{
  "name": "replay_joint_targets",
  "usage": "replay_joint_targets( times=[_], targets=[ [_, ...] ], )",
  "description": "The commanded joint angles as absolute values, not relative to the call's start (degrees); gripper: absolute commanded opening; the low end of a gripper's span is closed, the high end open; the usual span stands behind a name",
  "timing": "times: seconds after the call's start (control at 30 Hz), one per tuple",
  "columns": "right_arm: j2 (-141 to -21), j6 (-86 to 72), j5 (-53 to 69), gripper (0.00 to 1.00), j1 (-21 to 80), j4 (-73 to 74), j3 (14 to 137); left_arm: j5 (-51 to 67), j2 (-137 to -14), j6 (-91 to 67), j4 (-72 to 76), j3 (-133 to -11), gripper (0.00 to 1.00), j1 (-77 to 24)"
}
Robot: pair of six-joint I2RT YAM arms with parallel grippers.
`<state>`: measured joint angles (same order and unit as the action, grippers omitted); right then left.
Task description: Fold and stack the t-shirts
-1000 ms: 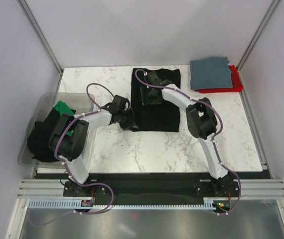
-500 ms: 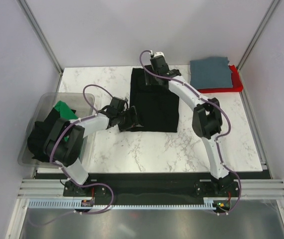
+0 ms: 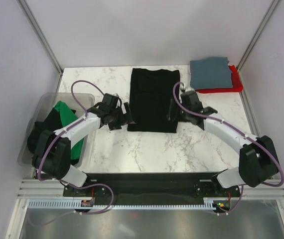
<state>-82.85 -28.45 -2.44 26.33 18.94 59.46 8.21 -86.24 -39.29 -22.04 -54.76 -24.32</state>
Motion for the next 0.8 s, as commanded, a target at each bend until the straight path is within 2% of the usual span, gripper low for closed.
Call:
replay_joint_targets(
  times=[0.0, 0.17, 0.57, 0.67, 0.7, 0.77],
  targets=[
    [-78.5, -34.4, 3.6, 0.75, 26.3, 16.1, 48.5, 6.7, -87.4, -36.1, -21.6, -55.6, 0.97, -23.5],
    [-78.0, -35.4, 6.0, 0.72, 23.7, 11.3, 41.9, 7.4, -89.3, -35.9, -19.4, -55.7, 1.00, -22.8],
    [-85.9, -35.1, 12.3, 0.63, 18.8, 0.4, 37.2, 9.1, -93.9, -37.2, -14.5, -53.7, 0.98, -22.1],
    [-86.9, -35.4, 13.3, 0.49, 18.6, -1.6, 36.2, 9.7, -94.5, -37.4, -13.8, -53.2, 0.97, -22.1],
    [-87.1, -35.5, 13.3, 0.41, 18.6, -2.2, 35.9, 9.9, -94.7, -37.6, -13.5, -52.8, 0.95, -22.1],
    [-87.6, -35.6, 13.3, 0.33, 18.5, -3.2, 35.2, 10.2, -94.9, -38.0, -12.8, -52.4, 0.93, -22.1]
  ],
)
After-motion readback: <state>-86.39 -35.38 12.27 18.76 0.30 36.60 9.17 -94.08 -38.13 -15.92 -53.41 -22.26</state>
